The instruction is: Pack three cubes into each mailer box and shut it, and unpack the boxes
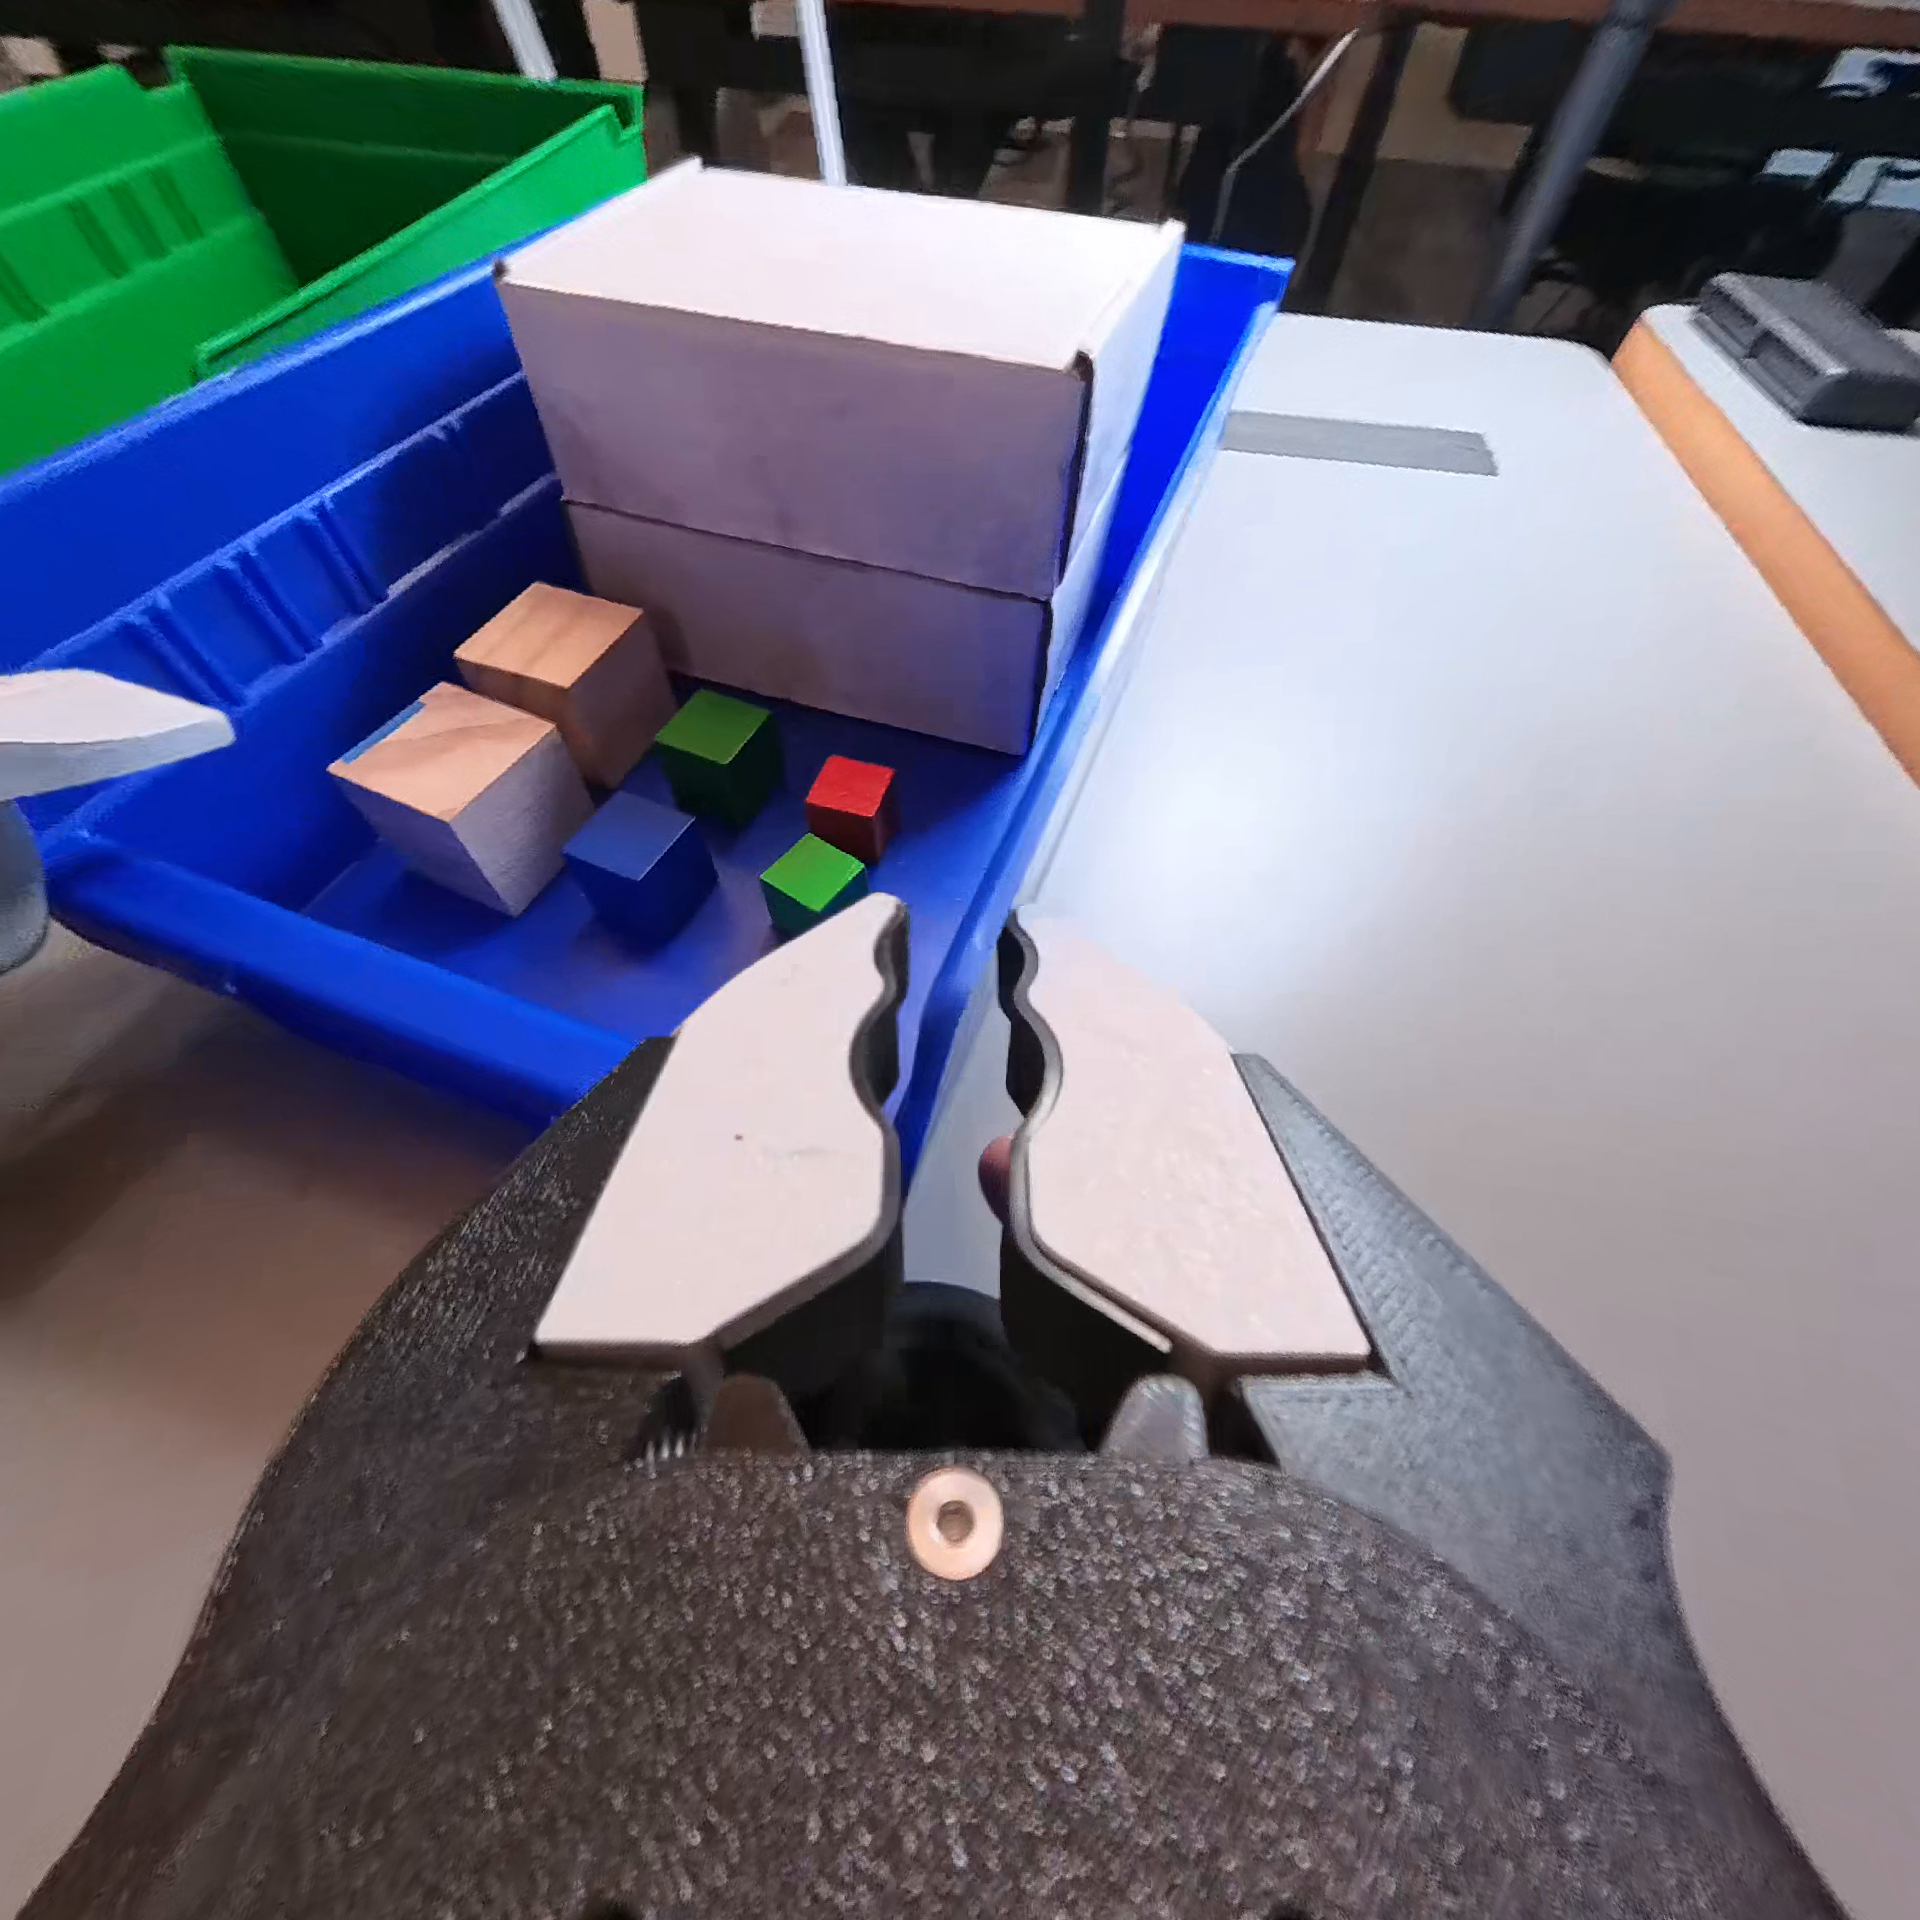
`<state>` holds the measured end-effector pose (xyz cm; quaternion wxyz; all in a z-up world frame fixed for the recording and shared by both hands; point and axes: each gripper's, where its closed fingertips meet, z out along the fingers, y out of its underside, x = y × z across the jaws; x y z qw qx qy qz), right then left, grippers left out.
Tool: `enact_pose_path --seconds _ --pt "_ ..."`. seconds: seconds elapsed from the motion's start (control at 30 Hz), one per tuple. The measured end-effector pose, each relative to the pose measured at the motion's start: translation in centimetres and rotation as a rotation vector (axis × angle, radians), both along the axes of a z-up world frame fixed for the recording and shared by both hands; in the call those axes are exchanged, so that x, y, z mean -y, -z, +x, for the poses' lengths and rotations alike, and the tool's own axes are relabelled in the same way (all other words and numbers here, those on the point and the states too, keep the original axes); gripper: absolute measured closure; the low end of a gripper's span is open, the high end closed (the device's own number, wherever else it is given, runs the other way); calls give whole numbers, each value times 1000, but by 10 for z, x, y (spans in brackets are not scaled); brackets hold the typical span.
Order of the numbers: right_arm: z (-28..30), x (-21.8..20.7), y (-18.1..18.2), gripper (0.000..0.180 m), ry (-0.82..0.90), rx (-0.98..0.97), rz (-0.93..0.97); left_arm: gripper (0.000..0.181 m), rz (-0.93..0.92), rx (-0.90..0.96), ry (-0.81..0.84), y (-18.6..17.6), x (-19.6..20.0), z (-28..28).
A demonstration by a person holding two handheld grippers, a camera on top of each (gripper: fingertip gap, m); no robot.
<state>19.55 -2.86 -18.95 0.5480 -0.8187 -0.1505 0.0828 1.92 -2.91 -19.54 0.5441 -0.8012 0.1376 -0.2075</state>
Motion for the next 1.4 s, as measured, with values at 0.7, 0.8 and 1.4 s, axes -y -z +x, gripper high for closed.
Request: enact_pose_path --seconds 0.7,0.8,1.4 --pt "-145 25 -161 164 -291 -141 215 165 248 -107 -262 -168 67 -150" --pt "-205 27 -162 162 -406 -184 170 166 266 -90 -363 -180 86 -204" --pt "-428 49 -34 159 -708 -105 -46 168 120 -11 -608 -69 134 -407"
